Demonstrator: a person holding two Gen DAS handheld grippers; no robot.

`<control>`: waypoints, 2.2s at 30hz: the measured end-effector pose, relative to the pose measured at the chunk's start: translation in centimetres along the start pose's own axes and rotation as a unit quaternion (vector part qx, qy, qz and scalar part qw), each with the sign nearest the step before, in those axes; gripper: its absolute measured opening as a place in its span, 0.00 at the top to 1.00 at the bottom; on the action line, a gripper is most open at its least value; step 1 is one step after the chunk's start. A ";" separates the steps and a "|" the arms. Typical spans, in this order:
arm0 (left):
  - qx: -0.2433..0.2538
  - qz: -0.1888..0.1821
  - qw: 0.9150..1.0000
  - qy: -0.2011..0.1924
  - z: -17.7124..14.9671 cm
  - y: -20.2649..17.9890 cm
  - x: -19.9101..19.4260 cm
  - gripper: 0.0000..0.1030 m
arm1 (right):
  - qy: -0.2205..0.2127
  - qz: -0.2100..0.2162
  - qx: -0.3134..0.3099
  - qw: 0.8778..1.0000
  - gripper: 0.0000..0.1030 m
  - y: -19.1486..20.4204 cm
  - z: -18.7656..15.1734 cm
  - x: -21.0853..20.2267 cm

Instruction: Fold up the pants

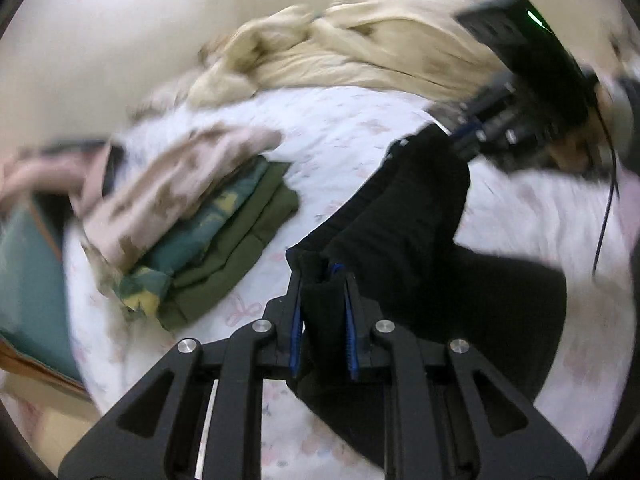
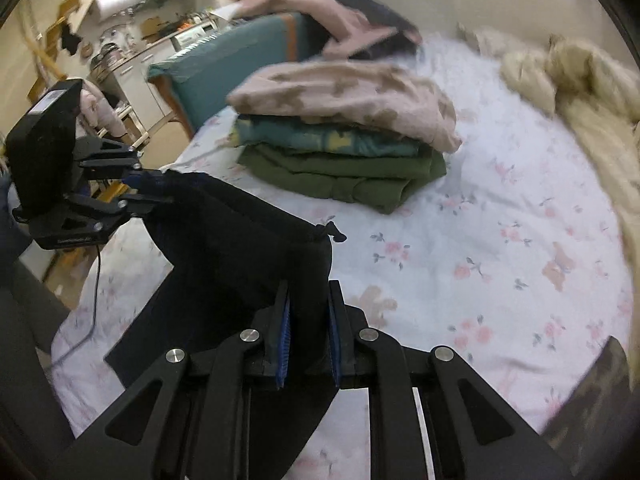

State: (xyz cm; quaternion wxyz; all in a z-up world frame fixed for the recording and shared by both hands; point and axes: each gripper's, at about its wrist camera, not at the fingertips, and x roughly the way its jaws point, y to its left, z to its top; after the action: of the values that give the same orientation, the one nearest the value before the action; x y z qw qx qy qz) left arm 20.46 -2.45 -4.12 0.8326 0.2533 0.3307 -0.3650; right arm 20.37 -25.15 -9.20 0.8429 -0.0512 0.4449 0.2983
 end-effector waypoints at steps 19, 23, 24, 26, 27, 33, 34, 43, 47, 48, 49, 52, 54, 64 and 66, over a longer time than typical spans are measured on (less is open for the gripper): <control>0.174 -0.039 0.965 0.193 -12.6 -14.3 -2.4 0.55 | 0.188 -0.067 -0.060 0.978 0.49 10.3 -17.2 -0.5; 0.027 -0.073 0.983 0.168 -10.2 -10.2 -3.7 0.55 | 0.077 -0.051 0.004 0.996 0.51 8.8 -14.8 -4.6; -0.009 -0.066 0.985 0.157 -9.3 -9.3 -3.6 0.55 | 0.040 -0.048 0.033 0.998 0.54 8.0 -13.9 -5.4; -0.088 -0.043 0.986 0.135 -7.6 -7.5 -3.2 0.55 | 0.004 -0.055 0.079 0.995 0.64 6.8 -12.6 -5.5; -0.131 -0.030 0.982 0.130 -6.8 -6.6 -2.8 0.56 | 0.001 -0.050 0.099 0.994 0.69 6.2 -12.0 -4.9; -0.290 -0.051 0.952 0.082 -6.0 -4.6 -1.9 0.56 | 0.054 -0.032 0.074 0.995 0.80 7.3 -10.9 0.1; -0.279 -0.039 0.954 0.106 -6.3 -5.5 -0.9 0.56 | 0.071 -0.021 0.064 0.995 0.80 8.1 -11.3 0.8; -0.189 -0.014 0.938 0.289 -11.5 -10.3 3.9 0.49 | 0.210 -0.004 0.055 0.976 0.82 8.4 -15.8 3.5; -0.264 0.002 0.937 0.228 -10.2 -6.9 1.5 0.49 | 0.131 -0.023 0.078 0.988 0.76 7.6 -14.3 0.1; -0.281 0.013 0.938 0.203 -9.9 -6.1 1.0 0.49 | 0.107 -0.031 0.086 0.990 0.76 7.2 -13.5 -0.2; -0.297 0.022 0.938 0.179 -9.6 -5.4 0.7 0.49 | 0.089 -0.036 0.096 0.991 0.76 6.8 -12.7 -0.2; -0.349 0.014 0.925 0.146 -9.3 -2.7 1.5 0.52 | 0.060 -0.048 0.125 0.989 0.76 5.3 -11.0 0.7; -0.381 0.003 0.915 0.137 -9.6 -1.3 2.5 0.53 | 0.051 -0.044 0.146 0.987 0.76 4.2 -10.3 1.6; -0.409 0.018 0.896 0.174 -13.3 1.0 6.7 0.55 | 0.103 -0.064 0.211 0.970 0.83 -1.5 -10.6 7.0; -0.394 0.023 0.900 0.182 -13.0 0.8 6.6 0.55 | 0.107 -0.074 0.234 0.963 0.79 -2.8 -10.7 6.3</control>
State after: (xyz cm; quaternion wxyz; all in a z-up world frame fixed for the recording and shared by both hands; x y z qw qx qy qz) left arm 19.71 3.79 -17.29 0.7979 -0.0262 0.5874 -0.1328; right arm 16.87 -28.35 -21.03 0.7985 0.0834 0.5849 0.1154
